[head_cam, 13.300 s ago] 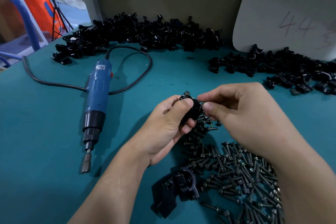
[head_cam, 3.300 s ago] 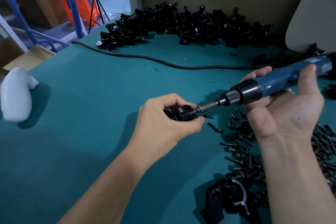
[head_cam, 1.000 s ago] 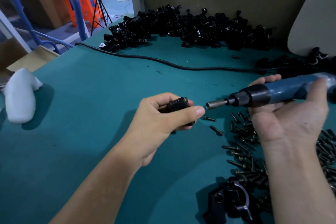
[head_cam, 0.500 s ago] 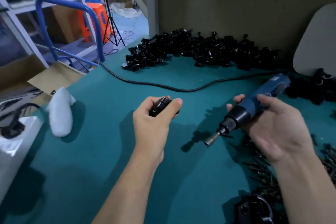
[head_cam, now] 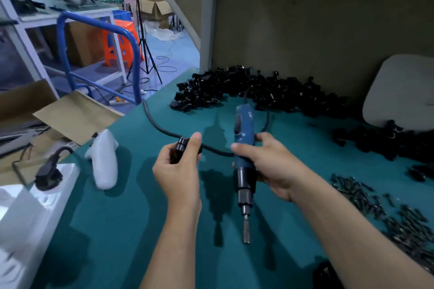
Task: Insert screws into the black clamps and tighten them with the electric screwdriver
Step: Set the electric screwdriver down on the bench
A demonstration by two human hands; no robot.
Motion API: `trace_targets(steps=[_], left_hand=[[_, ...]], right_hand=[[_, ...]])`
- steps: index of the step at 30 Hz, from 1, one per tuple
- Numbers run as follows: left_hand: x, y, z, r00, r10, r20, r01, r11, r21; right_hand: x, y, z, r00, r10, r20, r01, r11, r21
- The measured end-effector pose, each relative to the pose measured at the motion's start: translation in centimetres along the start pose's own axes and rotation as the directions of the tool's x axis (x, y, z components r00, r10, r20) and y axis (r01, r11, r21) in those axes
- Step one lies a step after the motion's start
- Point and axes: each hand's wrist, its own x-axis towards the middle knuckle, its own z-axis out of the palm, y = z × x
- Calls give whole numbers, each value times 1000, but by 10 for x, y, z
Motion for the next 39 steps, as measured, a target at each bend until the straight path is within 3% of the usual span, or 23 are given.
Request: trace_targets(steps=[4, 10, 17, 24, 30, 33, 36, 39], left_hand=[[3, -3, -1, 998, 28, -49, -28, 1000, -4], [0, -5, 0, 998, 56, -14, -55, 997, 56], [-1, -2, 0, 998, 61, 15, -62, 992, 112], [-2, 0, 0, 999, 45, -1, -45, 993, 113], [-5, 6, 2, 999, 19, 38, -21, 998, 58], [-14, 19, 9, 990, 36, 139, -41, 999, 33], [-38, 40, 24, 940, -4, 340, 0, 1000, 13], [-83, 53, 46, 874, -63, 481, 28, 996, 79]], right_hand=[[5, 17, 27, 999, -31, -30, 24, 979, -204], [2, 27, 45, 986, -114, -119, 42, 873, -485], [-6, 30, 53, 956, -240, -169, 95, 798, -595], [-13, 33, 57, 937, -266, -226, 33, 712, -701], [-20, 36, 48, 960, -173, -219, -4, 776, -631], [-29, 31, 33, 931, -193, -310, -19, 823, -568], [-47, 18, 19, 866, -322, -382, 246, 940, -235], [-82, 10, 9, 861, -366, -353, 404, 914, 38]])
